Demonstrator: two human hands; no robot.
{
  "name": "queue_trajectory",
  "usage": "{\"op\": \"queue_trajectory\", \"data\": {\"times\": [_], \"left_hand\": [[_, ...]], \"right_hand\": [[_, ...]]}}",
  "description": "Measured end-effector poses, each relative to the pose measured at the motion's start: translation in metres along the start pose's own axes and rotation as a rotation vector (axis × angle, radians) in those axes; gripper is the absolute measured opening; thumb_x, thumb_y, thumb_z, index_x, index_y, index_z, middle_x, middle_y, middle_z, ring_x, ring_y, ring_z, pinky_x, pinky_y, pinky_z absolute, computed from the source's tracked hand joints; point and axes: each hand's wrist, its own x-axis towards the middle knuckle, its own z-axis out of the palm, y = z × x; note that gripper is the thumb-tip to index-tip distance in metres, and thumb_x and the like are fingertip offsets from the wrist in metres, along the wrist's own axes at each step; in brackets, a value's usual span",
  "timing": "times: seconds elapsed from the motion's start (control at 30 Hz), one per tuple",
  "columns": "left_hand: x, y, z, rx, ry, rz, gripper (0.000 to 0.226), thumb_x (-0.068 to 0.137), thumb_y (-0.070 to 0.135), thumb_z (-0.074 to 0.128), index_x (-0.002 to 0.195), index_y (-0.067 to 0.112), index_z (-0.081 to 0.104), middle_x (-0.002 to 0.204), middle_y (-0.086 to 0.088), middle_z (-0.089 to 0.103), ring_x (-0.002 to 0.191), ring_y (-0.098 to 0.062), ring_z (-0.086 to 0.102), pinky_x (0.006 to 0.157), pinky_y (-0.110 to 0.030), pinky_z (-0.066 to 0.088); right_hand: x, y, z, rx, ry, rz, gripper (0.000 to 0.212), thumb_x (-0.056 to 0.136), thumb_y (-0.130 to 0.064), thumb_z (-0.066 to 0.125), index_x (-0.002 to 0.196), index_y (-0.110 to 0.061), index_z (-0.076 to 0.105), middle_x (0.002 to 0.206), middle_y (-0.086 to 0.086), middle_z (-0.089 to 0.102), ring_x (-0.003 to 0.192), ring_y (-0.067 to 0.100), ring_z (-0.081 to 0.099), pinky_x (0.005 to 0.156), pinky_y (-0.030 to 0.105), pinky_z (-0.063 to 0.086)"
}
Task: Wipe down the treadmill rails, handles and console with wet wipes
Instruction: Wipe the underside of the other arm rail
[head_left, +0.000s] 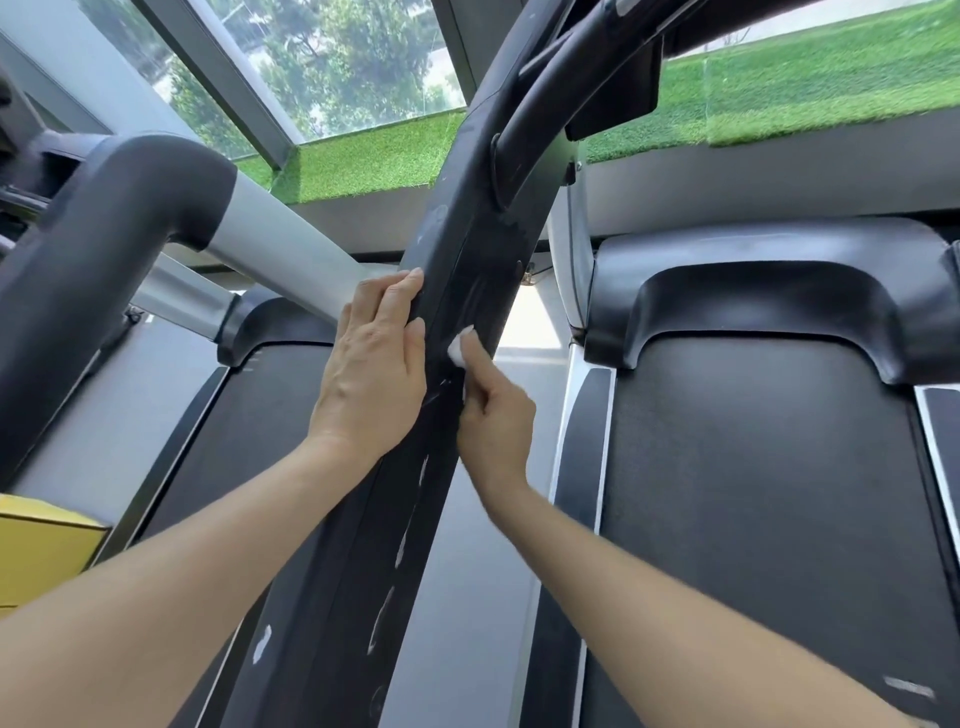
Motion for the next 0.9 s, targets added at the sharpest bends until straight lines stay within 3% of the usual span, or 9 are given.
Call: {"op": "queue_trajectory", "data": {"times": [0.13,0.2,0.37,0.43,0.5,0.67,0.77,0.9], "left_hand": [[-0.001,0.002,-0.001,0.005,-0.007,-0.013,0.042,0.099,0.013,0.039,0.141,0.013,0.041,0.138,0.001,0.040,0.123,-0.018,0.038,0.098,-0.021,0.028],[0.000,0.003,-0.002,0.004,-0.006,-0.010,0.042,0.099,0.013,0.039,0.141,0.013,0.041,0.137,0.000,0.040,0.122,-0.018,0.038,0.098,-0.023,0.029],[0.000,0.000,-0.001,-0.011,-0.001,-0.009,0.040,0.099,0.014,0.039,0.140,0.013,0.042,0.136,0.001,0.041,0.121,-0.017,0.040,0.098,-0.021,0.029],[0.000,-0.001,0.000,-0.026,0.007,-0.002,0.040,0.100,0.014,0.039,0.140,0.013,0.043,0.136,0.001,0.042,0.123,-0.017,0.039,0.099,-0.018,0.027],[0.000,-0.002,0.001,-0.042,0.017,0.004,0.040,0.099,0.014,0.039,0.139,0.013,0.043,0.137,0.002,0.042,0.123,-0.017,0.039,0.100,-0.018,0.026],[0.000,-0.004,0.000,-0.091,0.016,-0.004,0.041,0.099,0.014,0.039,0.140,0.013,0.043,0.138,0.003,0.042,0.128,-0.016,0.039,0.100,-0.016,0.025],[-0.004,-0.006,-0.004,-0.122,-0.019,-0.015,0.042,0.099,0.014,0.039,0.141,0.013,0.042,0.140,0.003,0.040,0.129,-0.016,0.038,0.102,-0.016,0.024],[-0.051,-0.016,-0.019,-0.077,-0.055,-0.002,0.043,0.099,0.016,0.041,0.142,0.016,0.040,0.141,0.005,0.038,0.130,-0.014,0.037,0.105,-0.024,0.028]], "right_hand": [[-0.003,0.008,-0.017,0.081,-0.103,0.010,0.033,0.093,0.003,0.052,0.118,-0.013,0.066,0.116,-0.009,0.065,0.112,0.008,0.060,0.100,0.020,0.044],[0.021,-0.002,-0.020,0.099,-0.050,0.060,0.034,0.091,0.005,0.050,0.113,-0.012,0.069,0.112,-0.003,0.069,0.110,0.011,0.062,0.099,0.026,0.047],[0.095,-0.018,-0.005,0.171,0.163,0.135,0.035,0.094,-0.001,0.048,0.117,-0.018,0.068,0.117,-0.004,0.068,0.111,0.011,0.060,0.097,0.020,0.047],[0.098,-0.017,0.004,0.145,0.141,0.137,0.038,0.095,-0.001,0.047,0.121,-0.020,0.065,0.119,-0.007,0.065,0.108,0.007,0.058,0.086,0.003,0.043],[0.082,-0.017,0.008,0.108,0.124,0.098,0.042,0.095,0.000,0.045,0.125,-0.023,0.062,0.116,-0.011,0.063,0.100,0.001,0.054,0.077,-0.005,0.036],[0.025,-0.016,0.005,0.163,0.015,-0.027,0.040,0.096,0.002,0.046,0.129,-0.016,0.059,0.128,-0.006,0.060,0.121,0.004,0.051,0.103,0.012,0.037],[-0.007,-0.014,0.005,0.167,-0.050,-0.074,0.038,0.095,0.002,0.047,0.129,-0.013,0.057,0.130,-0.006,0.058,0.126,0.006,0.049,0.108,0.021,0.037],[-0.049,-0.017,0.003,0.170,-0.082,-0.038,0.034,0.096,-0.004,0.050,0.128,-0.013,0.058,0.124,-0.013,0.057,0.124,0.007,0.050,0.102,0.011,0.037]]}}
